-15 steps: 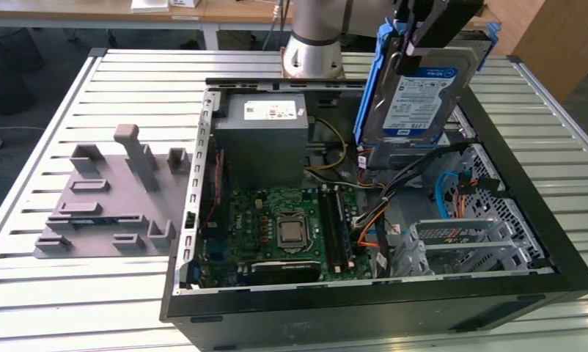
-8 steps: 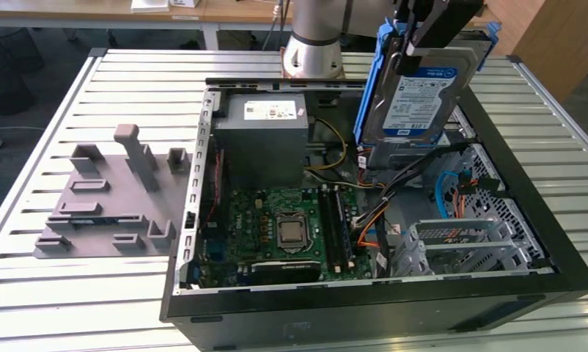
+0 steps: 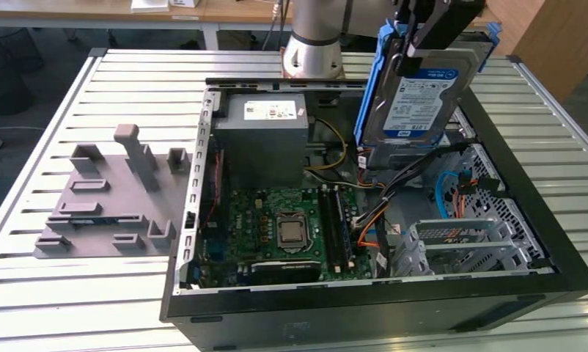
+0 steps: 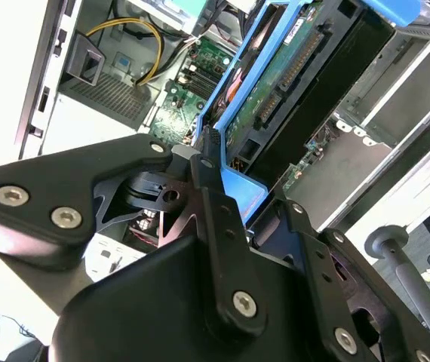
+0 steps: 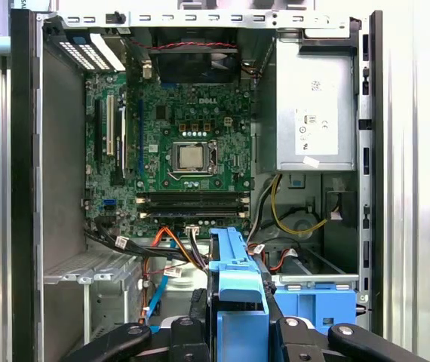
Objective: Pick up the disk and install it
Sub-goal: 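Insert the disk into the insertion slot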
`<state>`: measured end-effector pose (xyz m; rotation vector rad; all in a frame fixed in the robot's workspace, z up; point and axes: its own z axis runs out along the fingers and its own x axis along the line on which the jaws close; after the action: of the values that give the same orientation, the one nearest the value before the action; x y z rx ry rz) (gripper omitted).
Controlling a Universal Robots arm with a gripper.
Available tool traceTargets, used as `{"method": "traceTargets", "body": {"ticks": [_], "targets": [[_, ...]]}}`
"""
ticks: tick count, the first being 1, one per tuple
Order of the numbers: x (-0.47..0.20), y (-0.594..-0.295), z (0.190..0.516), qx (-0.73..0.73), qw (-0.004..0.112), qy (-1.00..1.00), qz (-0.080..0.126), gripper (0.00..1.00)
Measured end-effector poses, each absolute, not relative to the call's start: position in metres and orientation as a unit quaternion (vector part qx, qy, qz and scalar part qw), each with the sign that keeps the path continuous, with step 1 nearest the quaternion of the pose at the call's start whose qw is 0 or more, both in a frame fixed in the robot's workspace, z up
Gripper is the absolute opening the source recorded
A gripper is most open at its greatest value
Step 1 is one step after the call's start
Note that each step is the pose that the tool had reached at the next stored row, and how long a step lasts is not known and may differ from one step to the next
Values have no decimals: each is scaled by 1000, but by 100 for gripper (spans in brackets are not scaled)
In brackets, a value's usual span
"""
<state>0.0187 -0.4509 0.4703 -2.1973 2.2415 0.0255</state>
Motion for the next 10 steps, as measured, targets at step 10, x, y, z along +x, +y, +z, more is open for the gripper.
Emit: {"method": "traceTargets", "body": {"ticks": [10], "targets": [[19,-469,470,-700,1,714,8,36]]}}
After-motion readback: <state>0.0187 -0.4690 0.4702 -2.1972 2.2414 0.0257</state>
